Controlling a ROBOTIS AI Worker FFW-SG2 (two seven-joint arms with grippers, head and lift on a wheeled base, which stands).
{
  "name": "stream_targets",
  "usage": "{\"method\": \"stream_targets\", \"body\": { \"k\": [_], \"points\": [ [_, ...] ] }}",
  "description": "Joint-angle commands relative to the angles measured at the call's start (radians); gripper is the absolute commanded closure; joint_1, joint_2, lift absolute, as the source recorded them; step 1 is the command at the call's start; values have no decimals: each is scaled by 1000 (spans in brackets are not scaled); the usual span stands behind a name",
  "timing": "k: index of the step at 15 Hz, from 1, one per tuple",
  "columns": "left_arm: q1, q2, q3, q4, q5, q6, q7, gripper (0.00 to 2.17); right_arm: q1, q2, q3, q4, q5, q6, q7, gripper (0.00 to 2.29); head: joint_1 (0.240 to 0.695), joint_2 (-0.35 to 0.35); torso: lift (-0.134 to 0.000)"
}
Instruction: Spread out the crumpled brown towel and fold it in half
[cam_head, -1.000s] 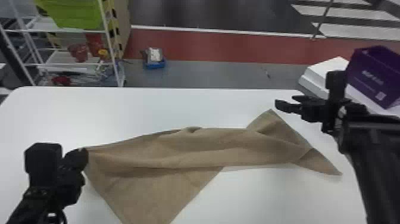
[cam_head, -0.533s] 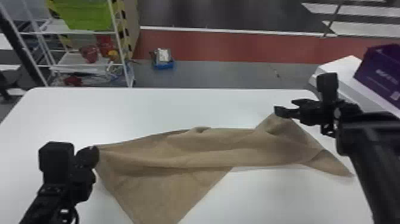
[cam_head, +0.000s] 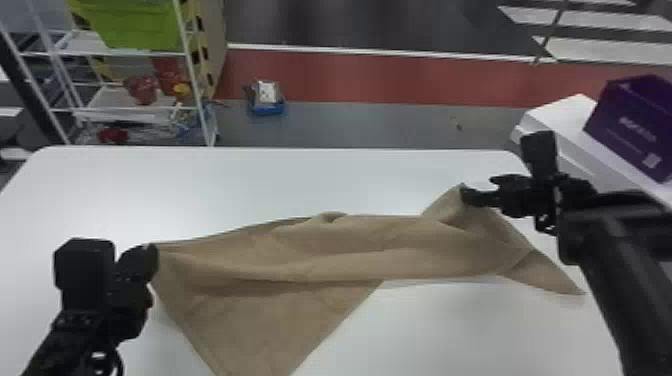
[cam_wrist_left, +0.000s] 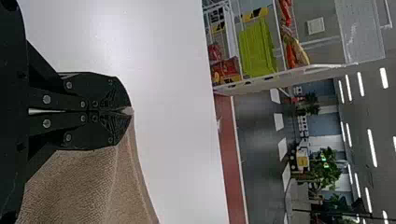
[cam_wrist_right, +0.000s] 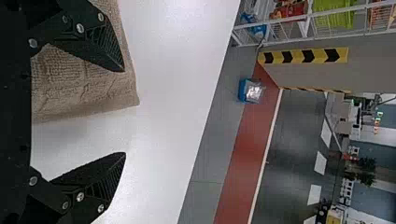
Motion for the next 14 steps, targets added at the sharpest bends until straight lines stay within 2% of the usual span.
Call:
{"method": "stream_targets", "body": {
  "k": [1,4,6,8,9,10,12,14],
  "points": [
    [1,0,0,4,0,-11,0,1436,-3,0,12,19,2,-13,-1,289,695,-93,-124],
    [3,-2,0,6,0,-11,0,1436,-3,3,36,40,0,-20,-3,302,695,-90,-124],
    [7,-2,0,4,2,-17,0,1436,-4,3,50,49,3,-26,-3,512,695,-83,-124],
    [6,-2,0,6,0,-17,-1,1436,-4,3,50,51,0,-26,-3,1058,695,-80,-124],
    [3,0,0,7,0,-14,-1,1436,-4,3,50,49,0,-23,-3,1420,695,-79,-124],
    [1,-2,0,9,0,-17,-1,1436,-6,3,51,48,2,-13,-3,1588,695,-78,-124],
    [1,0,0,9,0,-17,-1,1436,-4,2,51,43,3,-10,-1,1656,695,-78,-124],
    [-7,1,11,10,2,-17,-1,1436,25,2,39,-15,-11,-1,10,1656,695,-79,-124]
  ]
}}
